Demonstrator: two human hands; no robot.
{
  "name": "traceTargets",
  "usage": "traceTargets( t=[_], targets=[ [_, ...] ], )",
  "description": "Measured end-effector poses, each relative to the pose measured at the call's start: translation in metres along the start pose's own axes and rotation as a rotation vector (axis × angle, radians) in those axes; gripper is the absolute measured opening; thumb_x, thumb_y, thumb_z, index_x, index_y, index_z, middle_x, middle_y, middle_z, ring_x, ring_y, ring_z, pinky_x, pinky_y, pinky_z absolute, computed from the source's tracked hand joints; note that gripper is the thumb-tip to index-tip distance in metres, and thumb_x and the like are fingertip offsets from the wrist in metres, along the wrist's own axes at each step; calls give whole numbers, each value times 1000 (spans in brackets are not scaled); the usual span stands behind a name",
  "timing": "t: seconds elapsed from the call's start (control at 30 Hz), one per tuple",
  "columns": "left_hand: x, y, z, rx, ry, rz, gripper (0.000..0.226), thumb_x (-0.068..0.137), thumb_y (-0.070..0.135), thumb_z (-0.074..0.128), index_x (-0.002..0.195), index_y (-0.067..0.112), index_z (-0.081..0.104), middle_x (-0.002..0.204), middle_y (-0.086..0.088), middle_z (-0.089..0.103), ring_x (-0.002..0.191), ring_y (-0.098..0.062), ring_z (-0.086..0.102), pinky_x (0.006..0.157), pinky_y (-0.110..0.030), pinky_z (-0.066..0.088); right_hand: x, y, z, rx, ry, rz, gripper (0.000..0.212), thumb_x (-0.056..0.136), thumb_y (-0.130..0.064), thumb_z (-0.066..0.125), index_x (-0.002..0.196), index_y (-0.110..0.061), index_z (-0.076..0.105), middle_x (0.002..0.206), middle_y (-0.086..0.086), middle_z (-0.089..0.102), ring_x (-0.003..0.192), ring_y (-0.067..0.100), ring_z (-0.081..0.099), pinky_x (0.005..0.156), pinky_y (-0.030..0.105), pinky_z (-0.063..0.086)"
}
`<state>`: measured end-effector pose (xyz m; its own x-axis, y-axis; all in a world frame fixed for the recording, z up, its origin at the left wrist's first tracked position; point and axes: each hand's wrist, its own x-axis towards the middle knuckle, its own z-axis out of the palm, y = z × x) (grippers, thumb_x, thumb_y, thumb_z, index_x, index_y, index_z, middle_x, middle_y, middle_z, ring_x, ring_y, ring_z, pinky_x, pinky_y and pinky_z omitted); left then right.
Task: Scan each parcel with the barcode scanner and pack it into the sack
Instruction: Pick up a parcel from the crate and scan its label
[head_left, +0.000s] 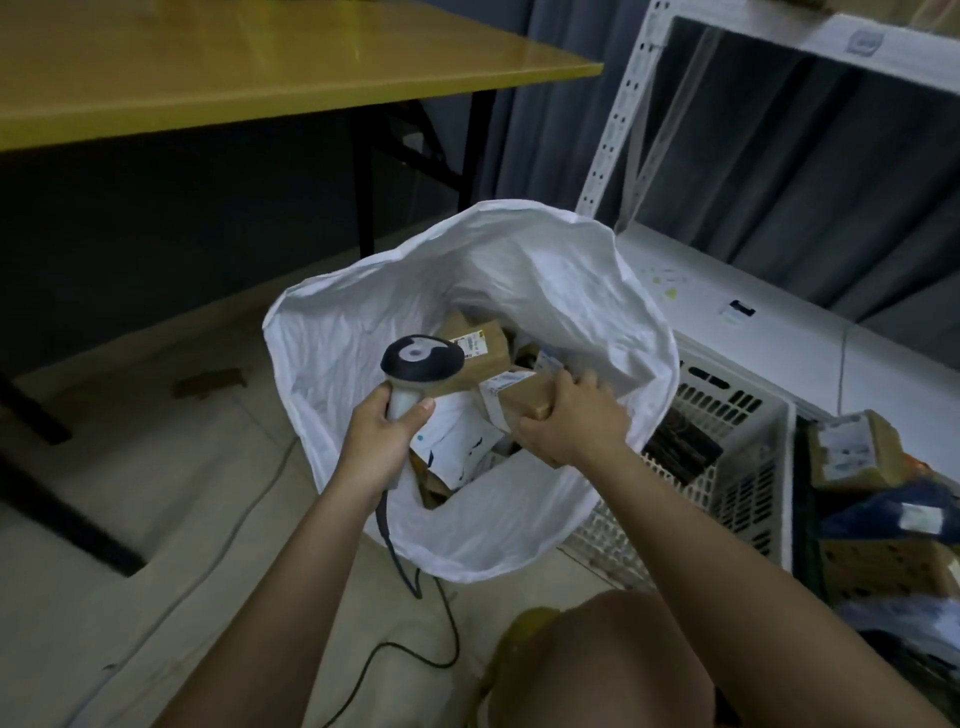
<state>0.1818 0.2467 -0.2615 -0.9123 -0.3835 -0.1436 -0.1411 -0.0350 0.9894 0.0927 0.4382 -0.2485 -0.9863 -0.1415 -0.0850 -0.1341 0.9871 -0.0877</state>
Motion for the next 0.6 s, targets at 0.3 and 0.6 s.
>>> traceTargets(
  t=[0.3,0.6],
  targets=[
    [47,-5,41,-25,-5,-35,22,93,18,62,114,17,62,102,4,68,92,-8,63,68,-12,47,105,10,45,-13,-257,86,103,89,-63,53,154,-16,-11,159,23,-7,145,44,2,113,56,19],
    [42,0,60,-15,-46,-6,17,92,15,62,109,11,63,93,1,69,83,-4,64,62,-6,47,85,4,43,-44,-136,-364,35,98,-25,45,126,-6,52,132,14,45,116,33,46,76,34,40]
  ],
)
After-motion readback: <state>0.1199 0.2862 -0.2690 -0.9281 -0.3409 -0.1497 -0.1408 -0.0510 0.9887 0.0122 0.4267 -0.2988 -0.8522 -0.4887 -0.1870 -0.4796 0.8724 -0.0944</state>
